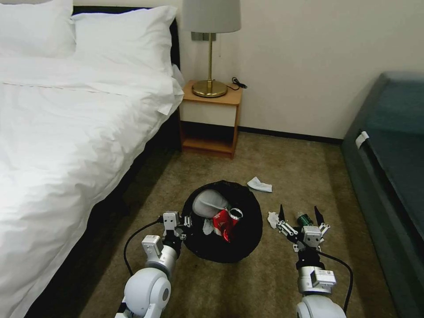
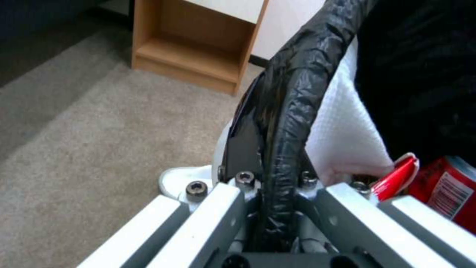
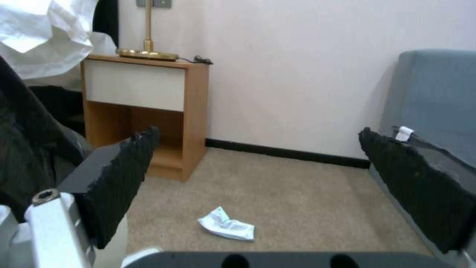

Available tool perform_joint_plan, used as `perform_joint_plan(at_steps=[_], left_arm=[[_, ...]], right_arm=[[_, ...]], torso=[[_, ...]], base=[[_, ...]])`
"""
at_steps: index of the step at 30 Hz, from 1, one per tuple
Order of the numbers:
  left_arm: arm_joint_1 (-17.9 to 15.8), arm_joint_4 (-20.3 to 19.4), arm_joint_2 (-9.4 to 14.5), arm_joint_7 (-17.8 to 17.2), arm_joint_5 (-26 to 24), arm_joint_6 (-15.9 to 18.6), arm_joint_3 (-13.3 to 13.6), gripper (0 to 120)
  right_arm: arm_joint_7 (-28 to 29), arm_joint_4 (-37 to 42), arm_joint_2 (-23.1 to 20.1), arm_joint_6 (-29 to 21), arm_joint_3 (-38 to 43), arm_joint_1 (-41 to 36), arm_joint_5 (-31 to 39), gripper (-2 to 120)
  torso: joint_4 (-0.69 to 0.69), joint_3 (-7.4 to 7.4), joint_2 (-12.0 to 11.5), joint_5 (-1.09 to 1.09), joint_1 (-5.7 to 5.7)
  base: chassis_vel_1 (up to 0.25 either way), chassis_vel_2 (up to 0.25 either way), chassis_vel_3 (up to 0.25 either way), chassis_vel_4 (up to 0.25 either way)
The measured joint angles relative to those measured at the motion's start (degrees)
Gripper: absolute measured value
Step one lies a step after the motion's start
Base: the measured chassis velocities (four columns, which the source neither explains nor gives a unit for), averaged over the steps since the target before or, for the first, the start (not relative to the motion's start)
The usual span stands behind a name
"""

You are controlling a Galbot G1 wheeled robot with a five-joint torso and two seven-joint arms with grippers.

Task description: Pick up the trash bin, then pick up the garbage on the floor and place it into the trash bin.

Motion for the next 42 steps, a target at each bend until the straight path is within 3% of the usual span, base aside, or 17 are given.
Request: perform_joint_plan(at_steps=[18,33,42], left_arm=[[0.61,-0.52,0.41,-0.1,0.15,-0.26,-0.08,0],[1.69,-1.73,0.18,-0.02,0.82,-0.29,-0.49,0],[1.97,-1.94,-0.52,0.01,1.63,-0.4,-0.16,0]], right_arm=[[-2.47,-0.6,-0.25,1.02,0.03,-0.69,-0.38,100],[-2.14,-0.03,-0.64,3.38,0.23,-1.41,-1.08,100],[-2.98,0.18,-1.16,4.94,0.59,-2.09,-2.43,100]], torso=[[0.01,-0.02,-0.01,0.0,-0.01],[0.02,0.0,-0.04,0.0,0.02],[0.01,-0.04,-0.04,0.0,-0.01]], base=[[-0.01,0.002,0.008,-0.002],[-0.206,0.103,0.207,-0.103],[-0.009,0.033,0.015,-0.024]])
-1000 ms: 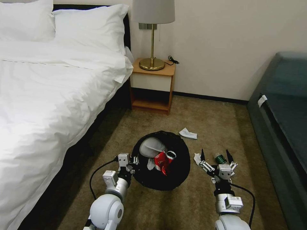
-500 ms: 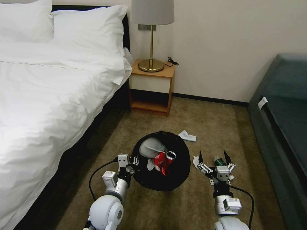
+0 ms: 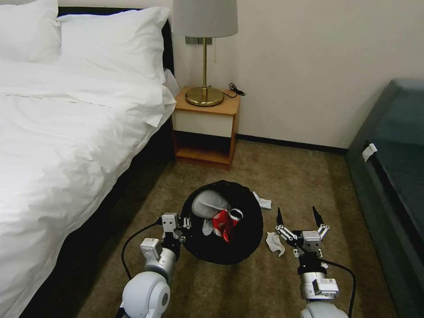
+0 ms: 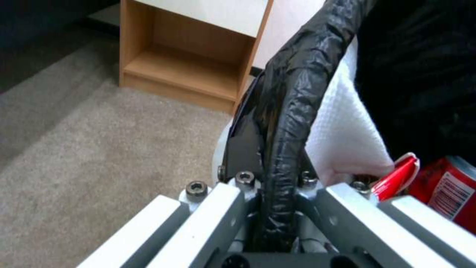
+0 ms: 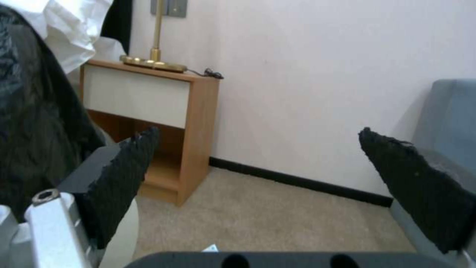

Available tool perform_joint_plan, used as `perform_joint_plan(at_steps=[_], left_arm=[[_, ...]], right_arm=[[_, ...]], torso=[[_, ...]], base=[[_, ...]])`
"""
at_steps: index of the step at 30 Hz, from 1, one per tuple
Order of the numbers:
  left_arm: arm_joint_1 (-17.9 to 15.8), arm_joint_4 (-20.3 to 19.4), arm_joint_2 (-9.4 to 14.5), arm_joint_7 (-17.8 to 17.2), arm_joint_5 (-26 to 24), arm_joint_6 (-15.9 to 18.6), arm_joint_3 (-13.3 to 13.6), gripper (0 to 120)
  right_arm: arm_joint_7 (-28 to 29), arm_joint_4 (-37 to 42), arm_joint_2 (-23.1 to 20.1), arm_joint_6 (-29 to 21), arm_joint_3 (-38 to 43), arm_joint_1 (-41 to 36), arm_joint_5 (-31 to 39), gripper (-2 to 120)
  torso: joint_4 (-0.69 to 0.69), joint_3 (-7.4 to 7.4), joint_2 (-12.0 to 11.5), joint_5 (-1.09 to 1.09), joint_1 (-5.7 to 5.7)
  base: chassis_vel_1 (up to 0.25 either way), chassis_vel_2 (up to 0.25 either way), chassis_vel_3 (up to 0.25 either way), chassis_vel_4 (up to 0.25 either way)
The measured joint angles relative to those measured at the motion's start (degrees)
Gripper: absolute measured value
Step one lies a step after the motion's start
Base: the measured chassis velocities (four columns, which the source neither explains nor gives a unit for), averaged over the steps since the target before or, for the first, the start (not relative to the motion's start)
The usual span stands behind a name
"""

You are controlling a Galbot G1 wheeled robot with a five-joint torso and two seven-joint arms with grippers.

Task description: Pick up the trash bin, then pick up the garbage on the floor and place it into the trash bin.

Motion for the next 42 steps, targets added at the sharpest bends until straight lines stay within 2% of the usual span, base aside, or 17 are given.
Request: perform_joint_plan(at_steps=[10,15,22,26,28,33,42], left_arm=[[0.01,-0.92,0.2,0.0,-0.13,-0.03,-0.7,0],[-0.15,-1.13,0.52,-0.02,-0.43,-0.06,-1.12,0],[-0.42,-1.12,0.53,-0.01,-0.56,-0.06,-1.07,0],[-0.72,-0.91,0.46,-0.01,-0.62,-0.02,-1.02,0],[-0.94,-0.41,0.43,-0.02,-0.62,0.08,-0.94,0],[-0.95,-0.07,0.42,-0.03,-0.54,0.08,-0.92,0],[-0.84,-0.04,0.35,-0.02,-0.25,0.09,-0.84,0]], right_arm=[[1.4,-1.28,-3.16,-1.99,-0.82,0.16,-0.27,100],[3.96,-1.72,-5.87,-7.04,-0.93,-0.46,1.67,100],[4.6,-1.98,-8.8,-11.34,-0.2,1.26,3.98,100],[4.56,-1.98,-8.98,-11.03,-0.58,2.06,4.82,100],[4.09,-2.93,-8.7,-8.29,-1.48,3.0,5.25,100],[3.06,-3.77,-8.3,-6.67,-1.6,2.99,4.16,100],[3.81,-3.34,-8.04,-8.13,-1.01,2.66,3.06,100]], torso=[[0.0,0.01,0.0,0.0,0.0],[0.0,0.01,0.0,0.0,0.0],[0.0,0.01,0.0,0.0,0.0],[0.0,0.01,0.01,0.0,0.0],[0.0,0.01,0.01,0.0,0.0],[0.0,0.01,0.01,0.0,0.01],[0.0,0.01,0.01,0.0,0.01]], base=[[0.0,0.0,0.0,0.0],[0.0,0.0,0.0,0.0],[0.0,0.0,0.0,0.0],[0.0,0.0,0.0,0.0],[0.0,0.0,0.0,0.0],[0.0,0.0,0.0,0.0],[0.0,0.0,0.0,0.0]])
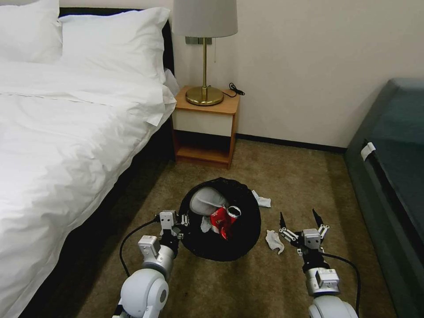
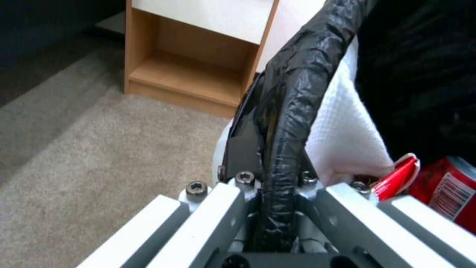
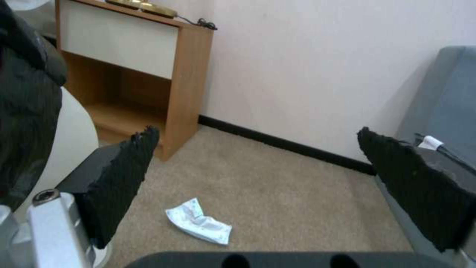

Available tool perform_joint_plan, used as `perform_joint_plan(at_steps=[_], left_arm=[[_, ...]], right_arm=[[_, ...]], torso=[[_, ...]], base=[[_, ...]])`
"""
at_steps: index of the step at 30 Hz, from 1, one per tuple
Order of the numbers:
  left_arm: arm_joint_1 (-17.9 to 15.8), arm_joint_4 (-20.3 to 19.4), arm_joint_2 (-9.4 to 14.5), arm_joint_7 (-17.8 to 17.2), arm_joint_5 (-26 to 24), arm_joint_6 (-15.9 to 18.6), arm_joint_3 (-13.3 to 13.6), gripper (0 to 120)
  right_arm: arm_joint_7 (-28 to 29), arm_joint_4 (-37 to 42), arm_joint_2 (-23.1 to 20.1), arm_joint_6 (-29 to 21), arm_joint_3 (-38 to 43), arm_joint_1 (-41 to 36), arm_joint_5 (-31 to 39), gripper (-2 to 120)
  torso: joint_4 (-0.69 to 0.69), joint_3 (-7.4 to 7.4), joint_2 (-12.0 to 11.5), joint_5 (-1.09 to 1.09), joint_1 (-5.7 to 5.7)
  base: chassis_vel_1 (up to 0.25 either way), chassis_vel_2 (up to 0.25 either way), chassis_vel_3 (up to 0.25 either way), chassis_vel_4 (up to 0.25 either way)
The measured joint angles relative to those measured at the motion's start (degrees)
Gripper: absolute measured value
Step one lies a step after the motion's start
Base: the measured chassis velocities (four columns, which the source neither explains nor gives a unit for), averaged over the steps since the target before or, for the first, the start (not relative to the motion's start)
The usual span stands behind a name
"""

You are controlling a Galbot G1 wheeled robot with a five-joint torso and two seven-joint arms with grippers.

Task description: Pick up the trash bin, then pick up the garbage on the floor and place it into the trash bin.

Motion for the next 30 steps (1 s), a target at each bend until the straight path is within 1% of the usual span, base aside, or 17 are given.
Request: perform_joint_plan(at_steps=[2,7,12,23,25,30], left_arm=[[0.09,-0.01,-0.02,0.0,0.1,0.0,0.0,0],[0.32,-0.25,-0.03,0.01,0.3,0.0,-0.13,0],[0.52,-0.51,-0.04,0.05,0.47,-0.03,-0.16,0],[0.81,-1.01,-0.27,0.11,0.37,-0.1,-0.06,0],[0.94,-1.15,-0.34,0.05,-0.12,-0.08,0.0,0],[1.3,-1.16,-0.44,0.12,0.46,-0.17,0.0,0]], right_arm=[[0.05,0.0,0.0,0.14,-0.12,0.11,-0.12,100],[1.12,-0.47,0.41,2.59,-1.24,0.44,-1.4,100],[1.11,-0.39,0.7,3.28,-1.62,0.31,-1.48,100],[0.98,0.19,0.29,3.39,-1.87,0.2,-2.25,100],[0.98,-0.2,0.27,3.42,-2.12,0.2,-2.25,100],[2.12,-2.6,-0.5,2.76,-4.08,0.81,-1.52,100]], torso=[[0.0,0.0,0.0,0.0,0.0],[0.0,0.01,0.0,0.0,0.01],[0.0,0.01,0.0,0.0,0.01],[0.0,0.01,0.0,0.0,0.01],[0.0,0.0,0.0,0.0,0.01],[0.0,0.0,0.0,0.0,0.01]], base=[[0.0,0.0,0.0,0.0],[-0.034,0.027,0.036,-0.026],[0.0,0.0,0.0,0.0],[0.0,0.0,0.0,0.0],[0.0,0.0,0.0,0.0],[0.0,0.0,0.0,0.0]])
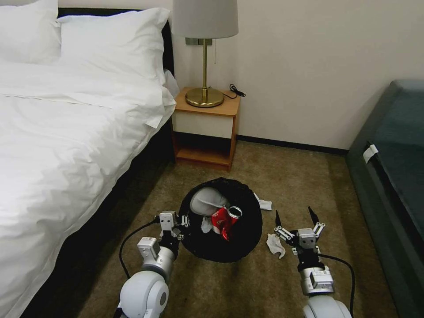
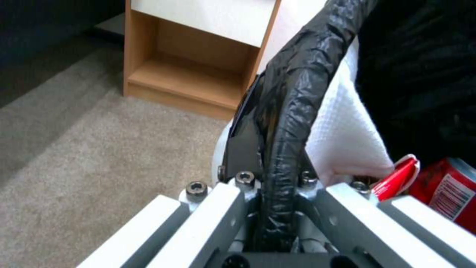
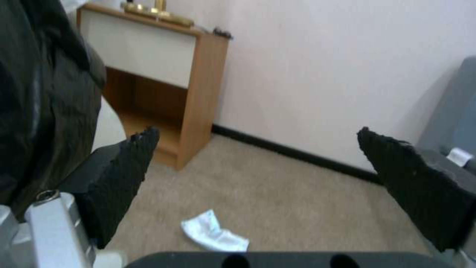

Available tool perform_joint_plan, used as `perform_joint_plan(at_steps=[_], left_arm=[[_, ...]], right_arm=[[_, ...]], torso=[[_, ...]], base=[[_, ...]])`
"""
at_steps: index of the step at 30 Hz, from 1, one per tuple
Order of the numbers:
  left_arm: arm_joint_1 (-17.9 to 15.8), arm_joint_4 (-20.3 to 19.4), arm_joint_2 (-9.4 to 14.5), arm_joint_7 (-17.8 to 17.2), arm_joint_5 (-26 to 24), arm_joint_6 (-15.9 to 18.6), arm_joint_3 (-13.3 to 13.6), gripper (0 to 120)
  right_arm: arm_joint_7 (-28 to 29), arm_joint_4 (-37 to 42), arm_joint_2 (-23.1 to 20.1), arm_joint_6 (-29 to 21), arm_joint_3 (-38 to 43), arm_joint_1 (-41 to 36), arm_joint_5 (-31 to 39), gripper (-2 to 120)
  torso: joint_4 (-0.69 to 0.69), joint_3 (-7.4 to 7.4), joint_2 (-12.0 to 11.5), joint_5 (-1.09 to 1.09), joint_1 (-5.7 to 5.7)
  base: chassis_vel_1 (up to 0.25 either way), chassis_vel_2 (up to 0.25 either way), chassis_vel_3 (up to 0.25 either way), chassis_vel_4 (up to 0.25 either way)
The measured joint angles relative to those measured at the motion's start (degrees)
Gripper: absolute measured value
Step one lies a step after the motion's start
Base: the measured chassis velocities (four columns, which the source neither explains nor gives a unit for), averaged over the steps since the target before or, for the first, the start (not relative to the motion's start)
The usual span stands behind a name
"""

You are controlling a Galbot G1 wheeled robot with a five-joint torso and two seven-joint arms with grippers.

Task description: Pick up the trash bin, then pick up the garbage on the floor and place it into the trash bin.

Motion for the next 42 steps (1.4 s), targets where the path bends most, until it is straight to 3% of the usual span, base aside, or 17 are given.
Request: perform_joint_plan(at_steps=[13,21,30,42], left_arm=[[-1.73,0.63,0.5,0.33,-0.46,-0.01,0.71,0],[-2.27,-0.1,0.82,0.84,-0.79,-0.01,0.41,0],[-1.6,-1.17,0.63,0.94,-0.69,0.11,0.29,0],[-0.78,-2.57,0.83,0.72,-0.71,0.93,0.47,0]], right_arm=[[-0.02,-5.37,-3.19,-3.85,-1.34,4.26,3.49,100],[2.74,-15.16,-3.92,-8.91,-3.42,10.75,7.47,100],[0.73,-18.82,-4.74,-16.29,-4.77,13.96,14.46,100],[-0.53,-23.13,-4.88,-19.94,-6.6,18.62,18.82,100]], torso=[[-0.01,0.0,0.0,0.0,0.0],[0.0,0.0,0.0,0.01,0.0],[0.0,0.01,0.0,0.0,-0.01],[0.0,0.0,0.0,0.0,0.0]], base=[[0.0,0.0,0.0,0.0],[0.0,0.0,0.0,0.0],[0.0,0.0,0.0,0.0],[0.0,0.0,0.0,0.0]])
